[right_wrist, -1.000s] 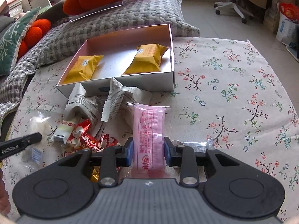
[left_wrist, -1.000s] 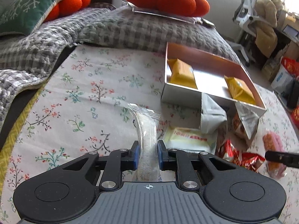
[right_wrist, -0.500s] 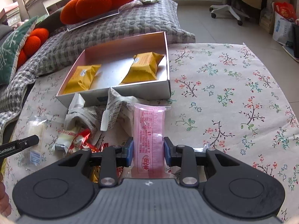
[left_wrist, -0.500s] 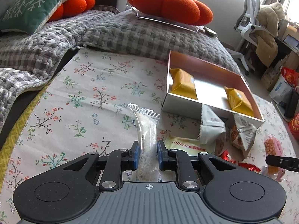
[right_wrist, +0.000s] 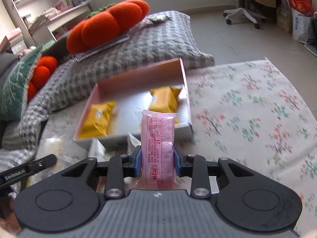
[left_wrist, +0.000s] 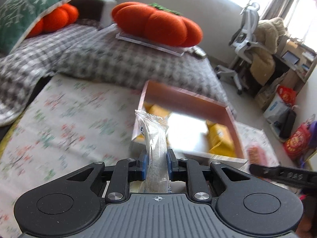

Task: Organize snacks
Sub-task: 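Carry the pink and clear packets into the box between the cakes and release both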

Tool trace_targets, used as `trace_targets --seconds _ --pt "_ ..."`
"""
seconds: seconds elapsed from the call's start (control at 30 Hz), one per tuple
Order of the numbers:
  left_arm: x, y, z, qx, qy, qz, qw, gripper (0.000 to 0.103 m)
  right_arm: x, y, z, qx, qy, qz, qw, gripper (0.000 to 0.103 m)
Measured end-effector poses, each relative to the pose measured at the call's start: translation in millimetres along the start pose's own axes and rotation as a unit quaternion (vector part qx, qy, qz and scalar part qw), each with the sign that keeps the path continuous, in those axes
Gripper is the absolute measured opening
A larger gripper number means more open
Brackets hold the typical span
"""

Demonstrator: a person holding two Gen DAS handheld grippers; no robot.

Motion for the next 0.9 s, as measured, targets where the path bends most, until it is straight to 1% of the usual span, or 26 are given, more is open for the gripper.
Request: trace_targets --seconds 0.13,0.23,0.3,0.37,0.47,0.53,0.63,0.7,0.73,0.8,0.87,0.9 --pt "-22 -28 -16 0.02 -0.017 -0.017 0.9995 0.017 -13 -12 8 -0.023 -0.016 0.003 1.0 0.029" --pt "-34 -55 -24 0.039 -0.032 -0.021 0.9985 0.017 -23 -28 11 -0.057 -0.051 0.018 0.997 0.029" --pt "-39 -74 -26 0.045 -0.045 -0.019 0.9978 0.017 -29 -41 11 -0.081 -0.082 0.03 0.993 0.029" --pt "-42 -91 -26 0.042 -0.057 -0.018 0.9974 0.017 -35 -50 13 -0.095 -0.101 0.031 0.99 0.029" --pt "-43 -110 -23 0.031 -0.068 -0.016 0.9971 0.017 -44 -60 19 -0.099 -0.111 0.026 0.989 0.029" --pt "-42 -118 -22 0.031 -0.075 -0.012 0.9966 0.017 -50 -66 27 -0.1 -0.109 0.023 0.989 0.029" --pt "-42 -127 -18 0.019 -0.082 -0.009 0.9964 0.017 -55 -75 34 -0.08 -0.099 0.02 0.992 0.029" --pt "-41 -129 -15 0.015 -0.082 -0.006 0.9965 0.017 -56 -84 35 -0.071 -0.099 0.025 0.992 0.029" --pt "-41 -129 -14 0.016 -0.078 0.0 0.9968 0.017 -55 -88 35 -0.067 -0.1 0.028 0.992 0.03" --pt "-40 -123 -12 0.017 -0.077 0.002 0.9969 0.02 -52 -91 35 -0.064 -0.097 0.032 0.993 0.032" --pt "-40 -108 -11 0.02 -0.075 -0.006 0.9969 0.021 -49 -84 33 -0.065 -0.092 0.025 0.993 0.033" --pt "-40 -102 -9 0.018 -0.07 -0.007 0.9973 0.021 -47 -79 32 -0.059 -0.083 0.021 0.995 0.037"
Point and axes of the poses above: each gripper's, at about its wrist camera, not at the fingertips, and y roughly against the way its jaws point, z to its left, x to its underside, the point moved 1 cm from there along -y, roughly the way its jaws point, and after that the axes turned 14 degrees about x, right-handed, at the moved point
